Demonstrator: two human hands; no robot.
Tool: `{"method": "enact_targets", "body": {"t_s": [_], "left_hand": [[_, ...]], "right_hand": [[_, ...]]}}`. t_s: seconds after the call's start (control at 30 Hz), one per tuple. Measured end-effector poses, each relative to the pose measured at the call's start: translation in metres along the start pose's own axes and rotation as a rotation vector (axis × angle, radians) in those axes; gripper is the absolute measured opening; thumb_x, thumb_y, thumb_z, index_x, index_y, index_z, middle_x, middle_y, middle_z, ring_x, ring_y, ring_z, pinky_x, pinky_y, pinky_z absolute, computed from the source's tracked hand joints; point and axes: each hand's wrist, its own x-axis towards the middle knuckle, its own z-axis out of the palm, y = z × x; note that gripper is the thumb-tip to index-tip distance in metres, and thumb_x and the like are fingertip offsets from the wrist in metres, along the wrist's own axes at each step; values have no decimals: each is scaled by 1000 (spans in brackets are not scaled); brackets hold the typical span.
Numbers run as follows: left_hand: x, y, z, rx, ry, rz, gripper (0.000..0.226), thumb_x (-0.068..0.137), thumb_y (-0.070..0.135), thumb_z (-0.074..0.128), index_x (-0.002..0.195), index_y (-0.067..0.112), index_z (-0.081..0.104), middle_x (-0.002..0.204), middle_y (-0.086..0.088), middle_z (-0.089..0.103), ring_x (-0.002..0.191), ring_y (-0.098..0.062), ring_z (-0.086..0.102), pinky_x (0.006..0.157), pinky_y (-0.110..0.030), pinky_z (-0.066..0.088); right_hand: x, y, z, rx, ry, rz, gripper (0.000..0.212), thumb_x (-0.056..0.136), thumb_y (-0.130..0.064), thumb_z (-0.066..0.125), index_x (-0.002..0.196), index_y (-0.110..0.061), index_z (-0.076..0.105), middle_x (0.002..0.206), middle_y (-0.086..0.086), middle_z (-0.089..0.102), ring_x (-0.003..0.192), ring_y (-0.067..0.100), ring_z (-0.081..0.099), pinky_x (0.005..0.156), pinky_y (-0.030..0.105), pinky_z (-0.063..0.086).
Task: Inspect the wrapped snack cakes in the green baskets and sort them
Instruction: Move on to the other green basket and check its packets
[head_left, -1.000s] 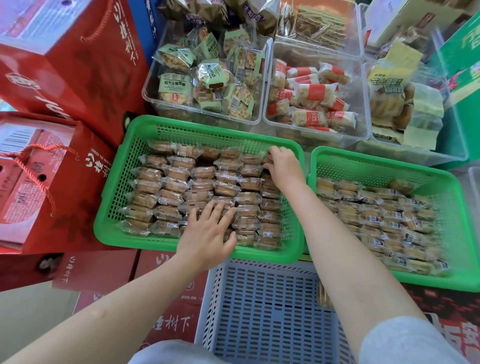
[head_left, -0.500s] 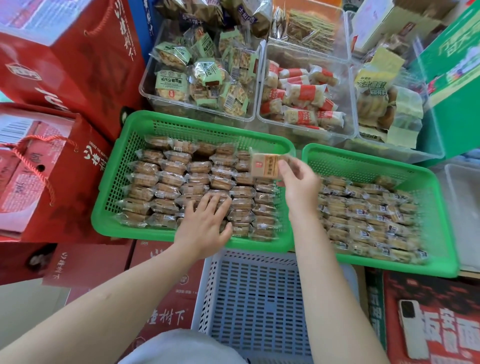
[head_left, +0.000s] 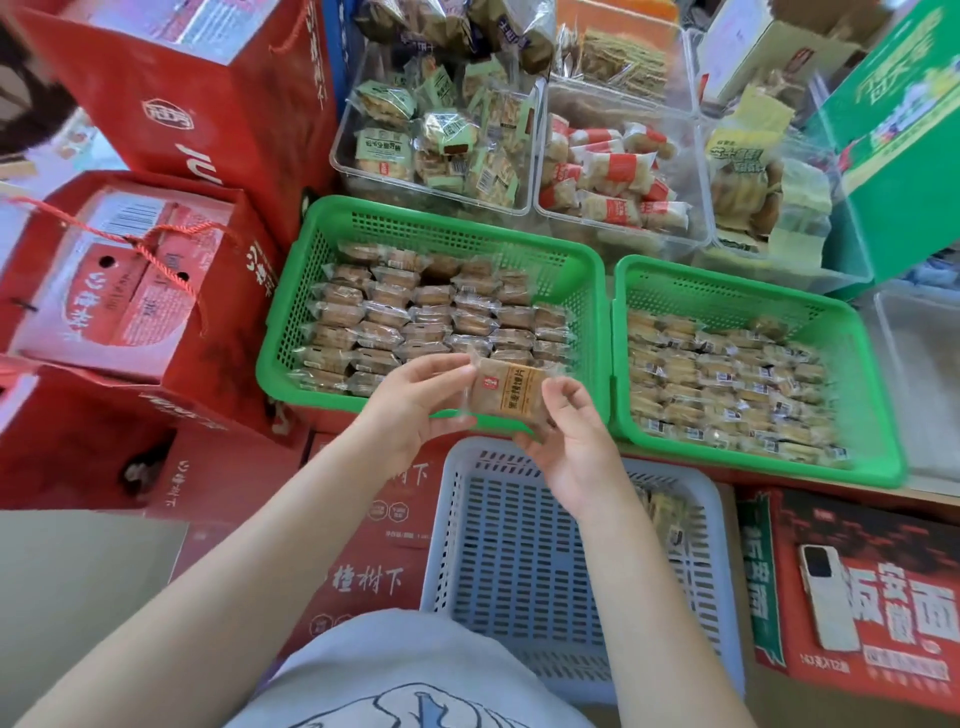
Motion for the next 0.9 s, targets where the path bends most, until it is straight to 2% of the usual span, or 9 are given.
{"method": "enact_targets", "body": {"t_s": [0.2,0.27,0.33,0.43,0.57,0.6,0.7,0.8,0.9], "left_hand": [[-29,-1,-13,48,-10,6,8,97,12,63,93,6,66,96,-16,74,81,-22,73,60,-28,61],[-36,-4,-15,167,-4,64,12,98,14,62,90,6,66,94,-21,73,80,-26,71,71,-32,62],[-45,-9,-14,227,-27,133,16,100,13,60,88,3,65,86,-22,69,71,-24,67,78,-36,61],[-54,-10,-8,189,-85,141,15,101,8,56,91,0,63,79,-13,66,64,-17,63,65,-28,56],[-61,-3,-4,73,-213,109,21,101,1,51,119,-1,60,88,-13,66,60,-11,63,59,-23,53],[-62,0,-5,72,-245,111,22,101,0,50,120,1,61,87,-11,68,61,-11,63,60,-24,53],[-64,3,-6,136,-328,145,12,99,5,54,105,3,64,82,-9,68,61,-12,61,62,-26,52],[-66,2,-8,112,-332,143,13,94,16,65,99,4,66,79,-9,67,61,-13,61,62,-25,53],[-69,1,-4,66,-266,124,18,91,20,62,98,5,68,89,-12,70,73,-17,64,65,-25,57]], "right_hand": [[-26,12,5,7,-9,-30,16,87,-32,61,84,-18,54,91,5,71,81,19,67,70,33,52],[-30,16,3,-200,85,-159,18,92,-30,61,81,-17,55,87,5,66,80,17,62,75,36,51],[-35,19,0,-596,233,-384,21,100,-28,57,82,-16,55,77,2,57,70,9,53,69,29,46],[-46,18,8,-849,344,-580,24,104,-27,50,86,-11,51,72,-1,53,60,3,45,60,22,40],[-55,11,10,-732,346,-472,18,102,-34,52,91,-19,51,80,8,65,68,14,59,63,33,48],[-57,9,11,-643,316,-396,16,101,-36,54,96,-21,54,83,8,69,69,17,63,61,34,50],[-67,0,12,-332,129,-233,24,103,-32,49,114,-14,61,78,2,68,53,6,58,43,18,42],[-73,-4,15,-173,-6,-201,18,103,-24,48,102,-11,61,73,3,65,40,3,44,33,16,30],[-74,-1,16,-128,-21,-189,17,103,-22,48,93,-12,58,71,6,62,36,6,35,32,17,24]]}}
